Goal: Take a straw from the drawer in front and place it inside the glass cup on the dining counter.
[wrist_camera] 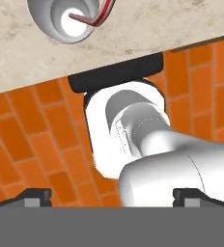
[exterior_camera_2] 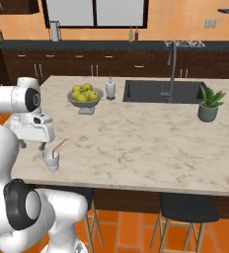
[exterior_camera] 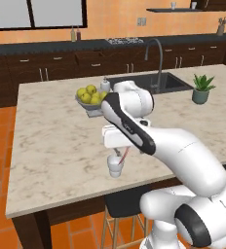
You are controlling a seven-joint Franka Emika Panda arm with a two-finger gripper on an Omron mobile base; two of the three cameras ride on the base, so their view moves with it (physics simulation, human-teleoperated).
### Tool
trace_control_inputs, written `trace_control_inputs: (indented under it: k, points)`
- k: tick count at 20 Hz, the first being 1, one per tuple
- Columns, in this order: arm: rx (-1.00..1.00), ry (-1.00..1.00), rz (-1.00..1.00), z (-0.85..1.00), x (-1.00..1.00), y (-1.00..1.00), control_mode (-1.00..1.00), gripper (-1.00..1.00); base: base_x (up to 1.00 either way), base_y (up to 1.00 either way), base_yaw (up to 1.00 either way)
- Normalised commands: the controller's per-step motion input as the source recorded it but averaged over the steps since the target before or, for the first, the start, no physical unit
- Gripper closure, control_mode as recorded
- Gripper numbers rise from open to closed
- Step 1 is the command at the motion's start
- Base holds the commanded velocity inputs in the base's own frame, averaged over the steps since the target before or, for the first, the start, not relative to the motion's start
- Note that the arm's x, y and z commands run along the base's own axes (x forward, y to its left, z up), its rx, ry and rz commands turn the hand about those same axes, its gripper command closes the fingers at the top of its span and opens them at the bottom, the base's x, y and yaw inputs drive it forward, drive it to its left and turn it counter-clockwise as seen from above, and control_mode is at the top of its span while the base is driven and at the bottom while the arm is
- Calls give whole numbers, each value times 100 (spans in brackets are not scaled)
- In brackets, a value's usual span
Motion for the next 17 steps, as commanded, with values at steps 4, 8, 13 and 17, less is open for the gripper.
trace_control_inputs:
  k: [4,8,13,17]
  points:
    - [-2,-4,0,66,-59,-11,-100,-100,0,0,0]
    - [0,-8,0,60,-55,-13,-100,-100,0,0,0]
    - [0,-4,0,43,-54,-6,-100,-100,0,0,0]
    - [6,0,0,30,-63,0,-100,-100,0,0,0]
